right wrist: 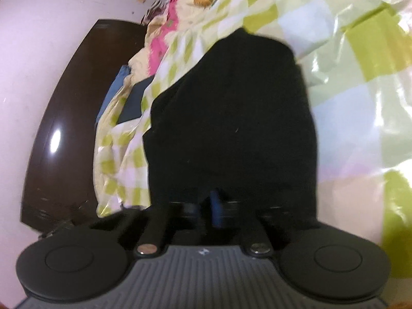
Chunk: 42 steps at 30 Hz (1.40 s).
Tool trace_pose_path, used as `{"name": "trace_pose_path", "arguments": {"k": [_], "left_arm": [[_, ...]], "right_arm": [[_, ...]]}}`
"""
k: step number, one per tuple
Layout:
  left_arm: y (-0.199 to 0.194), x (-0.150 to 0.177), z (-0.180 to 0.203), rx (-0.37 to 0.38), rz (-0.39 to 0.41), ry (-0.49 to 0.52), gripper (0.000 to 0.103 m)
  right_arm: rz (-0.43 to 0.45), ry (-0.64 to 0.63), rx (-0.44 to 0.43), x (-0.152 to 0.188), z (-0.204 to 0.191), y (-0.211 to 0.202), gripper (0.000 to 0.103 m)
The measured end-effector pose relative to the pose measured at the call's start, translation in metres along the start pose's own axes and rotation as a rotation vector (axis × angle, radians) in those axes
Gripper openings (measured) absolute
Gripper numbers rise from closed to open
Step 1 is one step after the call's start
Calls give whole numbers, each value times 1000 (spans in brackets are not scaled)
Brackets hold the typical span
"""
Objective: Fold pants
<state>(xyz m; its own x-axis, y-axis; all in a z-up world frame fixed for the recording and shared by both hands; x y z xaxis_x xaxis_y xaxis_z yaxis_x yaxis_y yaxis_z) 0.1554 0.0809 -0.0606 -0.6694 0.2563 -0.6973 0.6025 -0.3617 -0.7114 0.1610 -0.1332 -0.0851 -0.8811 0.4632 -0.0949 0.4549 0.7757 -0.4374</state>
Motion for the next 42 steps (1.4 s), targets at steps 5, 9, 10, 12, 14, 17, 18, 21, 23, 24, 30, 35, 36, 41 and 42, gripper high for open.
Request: {"name": "trace_pose_path", "arguments": {"k": [5,9,10,12,14,17,18,21,23,24,30,35,36,41,42], "left_arm": [[5,-3,7,5,4,9,90],[8,-5,12,19,4,25,91],[8,-5,12,22,1,24,91],[8,-5,11,26,1,20,91],[8,-5,11,23,1,21,91],[8,-5,10,22,-1,21,91],[8,-5,11,22,-1,23,91],[9,-6,12,22,-4,22,91],[9,-7,14,17,-2,30,91],[10,-7,16,14,0,38,91],[29,-23,44,62,12,74,91],[44,-42,75,76,12,137,91],[45,-44,80,76,11,152,91],[57,-52,97,24,-11,180,91],[58,-52,98,18,-15,177,91]], "right_arm": [[66,-42,49,-4,2,-32,10],[117,-46,126,-11,13,-59,26],[117,-42,126,-11,14,-65,30],[127,-54,145,-11,16,-76,47],[129,-61,174,-11,21,-80,56],[83,-1,133,-10,32,-72,57],[65,9,113,-9,33,-65,58],[61,29,104,-7,35,-43,60],[74,30,122,-6,31,-37,45],[83,17,122,-7,29,-39,35],[122,20,128,-27,36,-67,25],[178,-10,207,-58,39,-84,25],[183,-23,220,-63,38,-86,25],[199,-31,271,-74,43,-92,26],[199,-46,280,-72,44,-93,27]]}}
Point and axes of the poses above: each gripper's, at about its wrist camera, not at the fingertips, and y roughly the way its jaws point, z to its right, x to its underside, the point moved 7 cm from there along y, roughly the way its jaws point, and after that the axes turned 9 degrees about y, right-handed, at the moved point
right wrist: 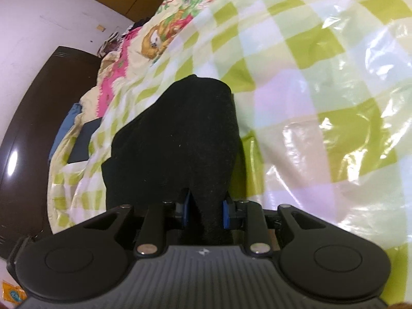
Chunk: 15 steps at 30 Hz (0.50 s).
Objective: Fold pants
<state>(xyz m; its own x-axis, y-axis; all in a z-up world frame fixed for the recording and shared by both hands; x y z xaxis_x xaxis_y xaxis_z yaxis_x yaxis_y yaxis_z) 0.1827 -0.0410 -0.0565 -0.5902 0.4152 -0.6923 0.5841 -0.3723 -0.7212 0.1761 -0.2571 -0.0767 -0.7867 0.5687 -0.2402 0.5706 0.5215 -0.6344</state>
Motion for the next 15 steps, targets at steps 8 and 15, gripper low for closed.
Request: {"name": "trace_pose_path", "arguments": {"k": [8,15], "left_arm": [[-10,0,2,-64,-28,-12,91],[-27,1,9,-133,-28,12,91]], "right_arm": [[71,-72,89,9,-2,-33,34],[105,-104,86,27,-16,-56,34]]}}
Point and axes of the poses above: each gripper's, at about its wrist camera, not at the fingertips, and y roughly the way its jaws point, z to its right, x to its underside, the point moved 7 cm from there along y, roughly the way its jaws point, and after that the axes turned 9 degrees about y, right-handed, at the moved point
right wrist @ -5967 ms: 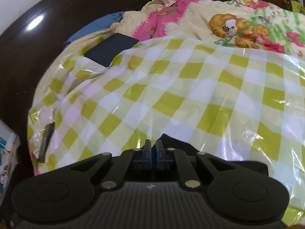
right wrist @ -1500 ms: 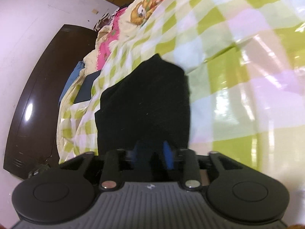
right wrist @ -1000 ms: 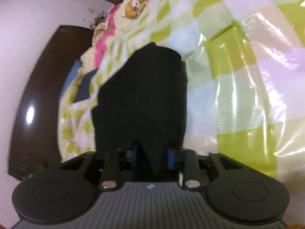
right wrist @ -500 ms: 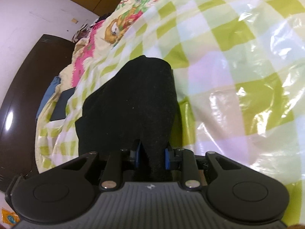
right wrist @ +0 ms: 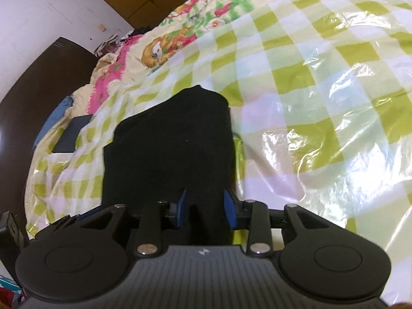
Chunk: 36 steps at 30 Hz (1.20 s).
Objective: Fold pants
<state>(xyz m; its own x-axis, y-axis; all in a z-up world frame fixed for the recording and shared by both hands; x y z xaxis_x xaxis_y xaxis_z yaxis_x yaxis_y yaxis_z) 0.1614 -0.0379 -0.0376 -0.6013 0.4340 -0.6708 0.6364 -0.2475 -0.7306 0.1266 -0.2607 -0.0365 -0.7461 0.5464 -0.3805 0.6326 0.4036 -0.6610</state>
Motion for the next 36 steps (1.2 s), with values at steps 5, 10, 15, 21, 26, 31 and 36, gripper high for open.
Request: {"name": "trace_pose_path", "arguments": {"k": [5,10,15,21,26,31,36], "left_arm": [[-14,3,1,-8,9,-9,91],[-26,6,5,-18,20,-14,91],[-37,10,10,-20,30,-21,91],[-46,14,15,-24,38,-16,91],[-51,15,15,-34,42,-16,91],[-54,18,17,-36,39,-19,91],[-57,25,21,-40,33,-22,91]], "right_arm": [[-21,-20,-13,20,-11,-3,38],[-23,-29,-39,37,-21,-8,39],[-21,-42,-54,47,-30,-15,39],[-20,-45,-56,53,-33,-18,39],[-22,-59,-57,56,-36,-20,41],[-22,-58,-59,58,-34,-20,42],[-30,-55,-54,63,-31,-19,42]]}}
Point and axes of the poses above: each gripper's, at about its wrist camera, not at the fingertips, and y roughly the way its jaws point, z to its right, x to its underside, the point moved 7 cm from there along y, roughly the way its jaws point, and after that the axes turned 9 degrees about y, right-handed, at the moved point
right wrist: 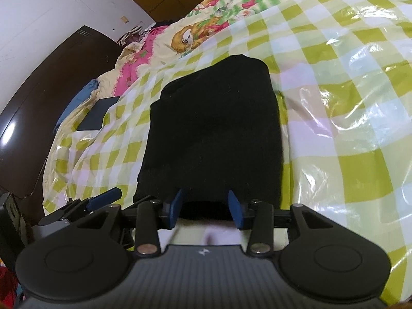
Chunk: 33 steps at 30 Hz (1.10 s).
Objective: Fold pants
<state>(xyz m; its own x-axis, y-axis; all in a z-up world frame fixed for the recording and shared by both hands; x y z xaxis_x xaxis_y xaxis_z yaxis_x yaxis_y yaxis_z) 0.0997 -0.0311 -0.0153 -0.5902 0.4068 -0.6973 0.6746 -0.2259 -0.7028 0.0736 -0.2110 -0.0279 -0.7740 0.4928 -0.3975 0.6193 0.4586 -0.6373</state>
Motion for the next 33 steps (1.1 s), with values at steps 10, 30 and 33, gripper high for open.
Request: {"name": "trace_pose_path", "arguments": {"k": [10,30,33], "left_arm": [[-9,13,5,-20,-10,-26,94],[-22,34,17,-84,-12,-31,103],[-22,39,17,-100,-9,-40,103]], "right_arm": [[-2,-24,14,17,-2,-2,43],[29,-70,50,49,0,-9,43],[33,-79,53,52,0,-9,43]]}}
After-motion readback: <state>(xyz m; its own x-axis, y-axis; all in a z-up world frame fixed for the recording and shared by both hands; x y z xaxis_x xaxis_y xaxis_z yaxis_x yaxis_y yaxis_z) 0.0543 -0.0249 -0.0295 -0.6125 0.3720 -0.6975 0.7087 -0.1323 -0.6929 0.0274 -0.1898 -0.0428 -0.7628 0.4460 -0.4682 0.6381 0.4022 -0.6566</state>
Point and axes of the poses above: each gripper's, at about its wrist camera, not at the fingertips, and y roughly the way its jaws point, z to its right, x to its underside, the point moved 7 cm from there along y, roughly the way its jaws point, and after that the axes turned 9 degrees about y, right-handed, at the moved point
